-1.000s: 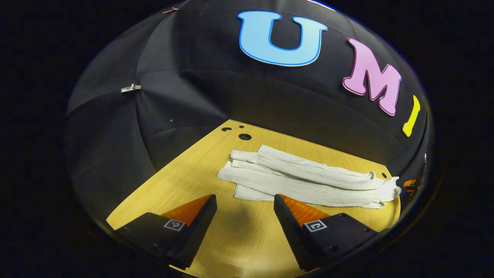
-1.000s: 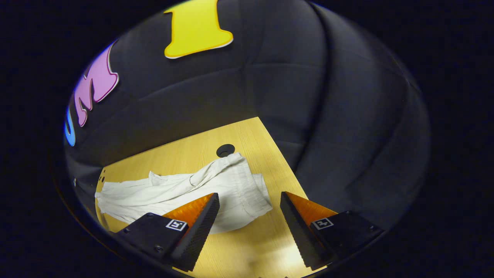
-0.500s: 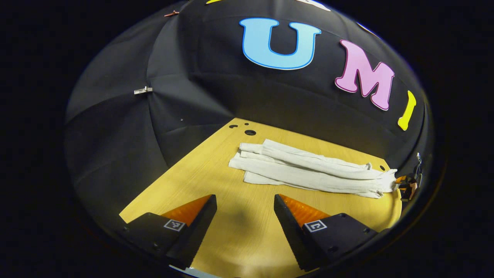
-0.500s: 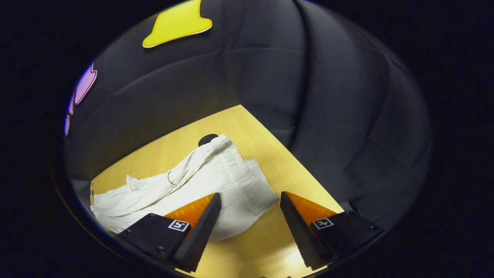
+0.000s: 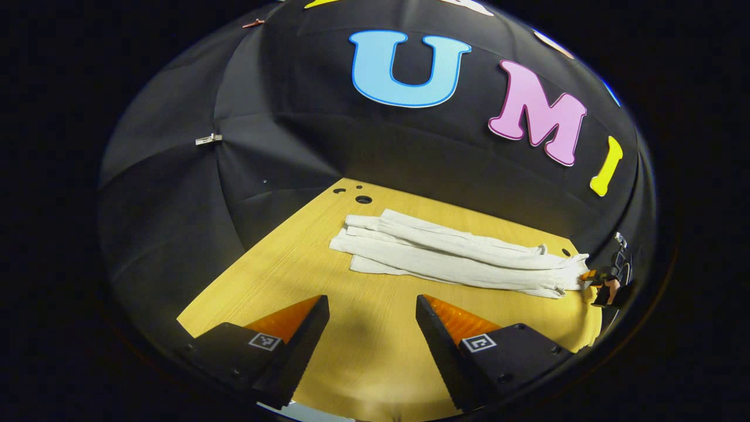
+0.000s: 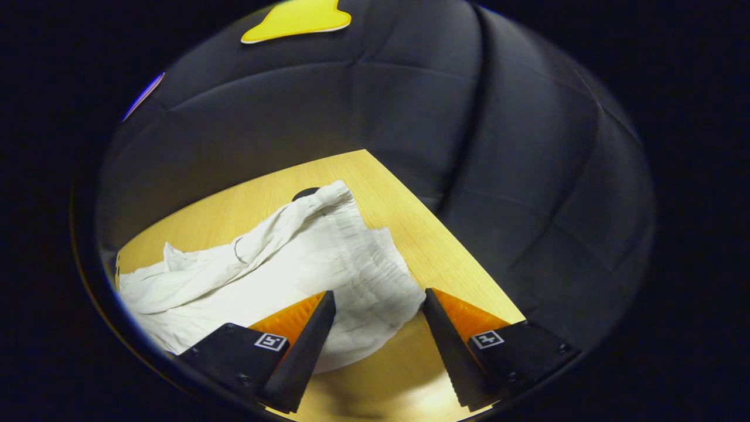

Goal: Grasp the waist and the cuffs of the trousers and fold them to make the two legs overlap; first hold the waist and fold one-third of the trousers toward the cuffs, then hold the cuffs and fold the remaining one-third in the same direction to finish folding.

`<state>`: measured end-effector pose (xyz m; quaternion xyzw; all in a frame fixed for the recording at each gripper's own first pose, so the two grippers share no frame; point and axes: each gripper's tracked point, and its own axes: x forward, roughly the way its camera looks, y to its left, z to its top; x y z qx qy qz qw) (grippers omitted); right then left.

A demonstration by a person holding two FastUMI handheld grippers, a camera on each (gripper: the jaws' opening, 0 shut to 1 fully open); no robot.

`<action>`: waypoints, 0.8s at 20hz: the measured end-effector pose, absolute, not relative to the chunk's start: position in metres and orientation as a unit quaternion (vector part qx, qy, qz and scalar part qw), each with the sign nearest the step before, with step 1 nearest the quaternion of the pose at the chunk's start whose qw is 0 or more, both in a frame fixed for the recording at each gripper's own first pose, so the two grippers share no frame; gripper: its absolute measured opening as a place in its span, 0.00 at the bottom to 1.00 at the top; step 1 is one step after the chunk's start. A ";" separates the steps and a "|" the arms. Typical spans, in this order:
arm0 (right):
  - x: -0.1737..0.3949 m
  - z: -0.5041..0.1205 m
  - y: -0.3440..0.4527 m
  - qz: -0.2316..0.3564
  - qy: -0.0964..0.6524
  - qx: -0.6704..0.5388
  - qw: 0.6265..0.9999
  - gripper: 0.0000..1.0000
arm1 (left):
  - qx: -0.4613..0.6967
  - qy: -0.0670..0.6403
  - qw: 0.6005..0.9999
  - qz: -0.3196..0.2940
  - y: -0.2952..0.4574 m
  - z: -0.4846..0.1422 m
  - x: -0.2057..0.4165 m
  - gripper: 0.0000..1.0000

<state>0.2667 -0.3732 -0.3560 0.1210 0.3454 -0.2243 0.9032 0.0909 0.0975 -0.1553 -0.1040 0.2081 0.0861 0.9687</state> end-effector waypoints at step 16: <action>0.262 -0.304 -0.338 -0.178 0.330 0.114 0.920 0.14 | -0.126 0.193 0.971 0.064 0.082 -0.138 0.078 0.96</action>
